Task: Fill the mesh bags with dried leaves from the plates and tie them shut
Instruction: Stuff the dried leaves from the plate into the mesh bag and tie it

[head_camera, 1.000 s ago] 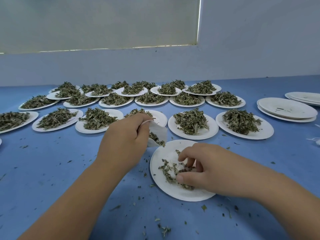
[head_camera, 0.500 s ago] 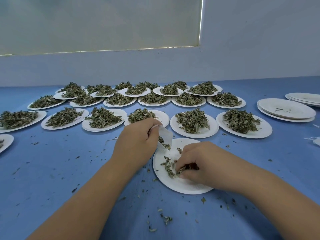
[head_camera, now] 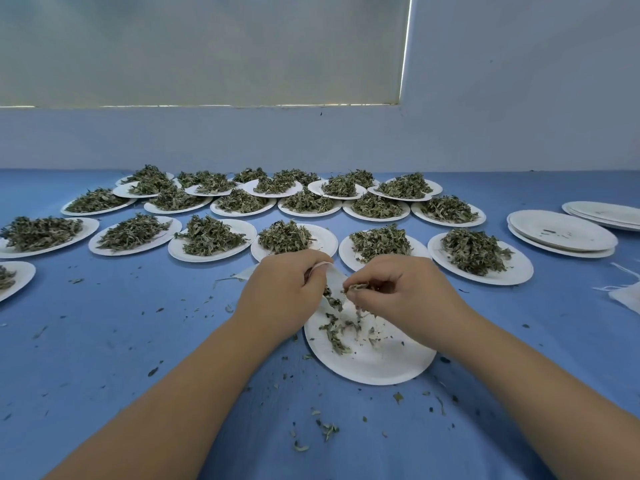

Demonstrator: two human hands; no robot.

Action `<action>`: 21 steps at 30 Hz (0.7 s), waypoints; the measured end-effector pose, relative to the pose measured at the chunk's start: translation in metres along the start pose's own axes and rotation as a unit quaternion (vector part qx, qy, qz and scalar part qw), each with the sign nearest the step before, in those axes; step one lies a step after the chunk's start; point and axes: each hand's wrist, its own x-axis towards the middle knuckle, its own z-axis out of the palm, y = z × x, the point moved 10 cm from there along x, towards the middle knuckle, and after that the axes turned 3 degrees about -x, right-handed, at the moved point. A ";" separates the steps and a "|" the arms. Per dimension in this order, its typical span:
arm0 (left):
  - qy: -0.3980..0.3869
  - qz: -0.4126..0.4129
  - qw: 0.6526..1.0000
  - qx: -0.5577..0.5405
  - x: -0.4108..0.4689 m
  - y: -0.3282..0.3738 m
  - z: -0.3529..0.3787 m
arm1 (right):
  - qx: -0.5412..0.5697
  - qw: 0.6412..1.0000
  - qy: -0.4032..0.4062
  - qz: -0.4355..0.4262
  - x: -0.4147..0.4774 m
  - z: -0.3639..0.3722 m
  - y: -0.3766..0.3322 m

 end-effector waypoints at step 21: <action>0.010 0.005 0.994 -0.112 0.002 0.002 0.006 | -0.089 0.990 0.112 -0.009 0.014 0.009 -0.015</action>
